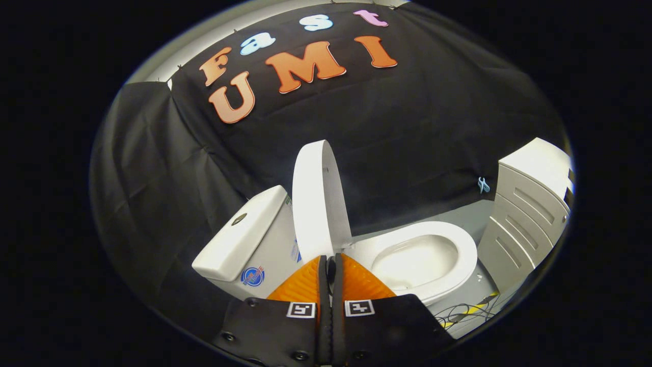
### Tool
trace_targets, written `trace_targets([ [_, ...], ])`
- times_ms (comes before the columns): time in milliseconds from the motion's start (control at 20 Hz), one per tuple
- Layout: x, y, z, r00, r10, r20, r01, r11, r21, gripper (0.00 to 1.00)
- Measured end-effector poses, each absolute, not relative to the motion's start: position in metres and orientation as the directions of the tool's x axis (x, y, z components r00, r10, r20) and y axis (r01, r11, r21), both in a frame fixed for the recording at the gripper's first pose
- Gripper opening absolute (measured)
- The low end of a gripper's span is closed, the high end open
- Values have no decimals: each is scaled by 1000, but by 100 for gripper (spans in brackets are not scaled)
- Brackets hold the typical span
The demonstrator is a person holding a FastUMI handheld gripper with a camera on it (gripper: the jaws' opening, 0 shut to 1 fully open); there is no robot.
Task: Open the toilet lid.
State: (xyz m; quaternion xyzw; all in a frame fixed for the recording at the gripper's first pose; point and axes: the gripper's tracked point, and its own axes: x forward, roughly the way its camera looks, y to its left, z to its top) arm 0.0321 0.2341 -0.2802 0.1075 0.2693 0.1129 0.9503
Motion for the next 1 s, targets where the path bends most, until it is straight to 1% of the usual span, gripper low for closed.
trace_targets([
  [400, 26, 275, -276, 850, 250, -463, -204, 968, 147, 7],
  [600, 30, 296, -262, 856, 248, -453, -199, 968, 154, 7],
  [1000, 24, 330, -266, 843, 283, -458, -260, 959, 112, 7],
])
